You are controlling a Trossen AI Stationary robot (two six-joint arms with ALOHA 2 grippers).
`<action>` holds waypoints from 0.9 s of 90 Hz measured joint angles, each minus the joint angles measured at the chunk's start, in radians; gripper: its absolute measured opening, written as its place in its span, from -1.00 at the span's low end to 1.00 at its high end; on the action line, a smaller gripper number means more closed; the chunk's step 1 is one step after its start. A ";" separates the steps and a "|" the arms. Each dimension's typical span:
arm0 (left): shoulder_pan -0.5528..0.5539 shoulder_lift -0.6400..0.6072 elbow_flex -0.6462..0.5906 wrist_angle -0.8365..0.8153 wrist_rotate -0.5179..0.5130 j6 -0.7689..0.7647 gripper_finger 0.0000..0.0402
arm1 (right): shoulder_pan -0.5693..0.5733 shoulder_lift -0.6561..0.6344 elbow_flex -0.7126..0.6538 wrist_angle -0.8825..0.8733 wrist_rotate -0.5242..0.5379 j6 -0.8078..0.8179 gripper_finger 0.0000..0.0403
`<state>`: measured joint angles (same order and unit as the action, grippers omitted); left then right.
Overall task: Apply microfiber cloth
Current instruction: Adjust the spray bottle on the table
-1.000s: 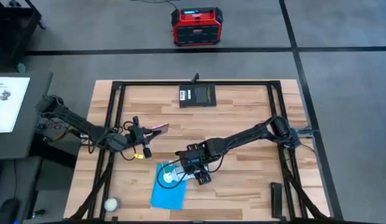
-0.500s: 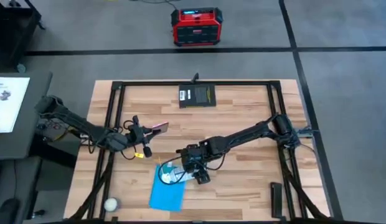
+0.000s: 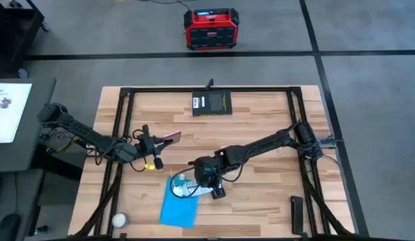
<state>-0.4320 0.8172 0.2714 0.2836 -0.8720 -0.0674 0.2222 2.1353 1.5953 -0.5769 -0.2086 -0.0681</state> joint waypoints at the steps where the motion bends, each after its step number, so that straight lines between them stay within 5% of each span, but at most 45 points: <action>1: 0.000 0.000 0.000 -0.001 0.001 -0.001 -0.98 | 0.000 0.000 0.004 -0.006 -0.001 -0.001 -0.82; 41: 0.000 0.000 0.000 -0.004 0.004 -0.008 -0.96 | 0.055 0.018 0.205 -0.422 0.079 0.068 0.68; 81: 0.013 0.000 0.000 -0.002 0.003 -0.010 -0.95 | 0.100 0.018 0.216 -0.405 0.052 0.226 0.85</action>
<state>-0.4191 0.8170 0.2718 0.2821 -0.8692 -0.0776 0.3226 2.1532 1.8111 -0.9820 -0.1562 0.1577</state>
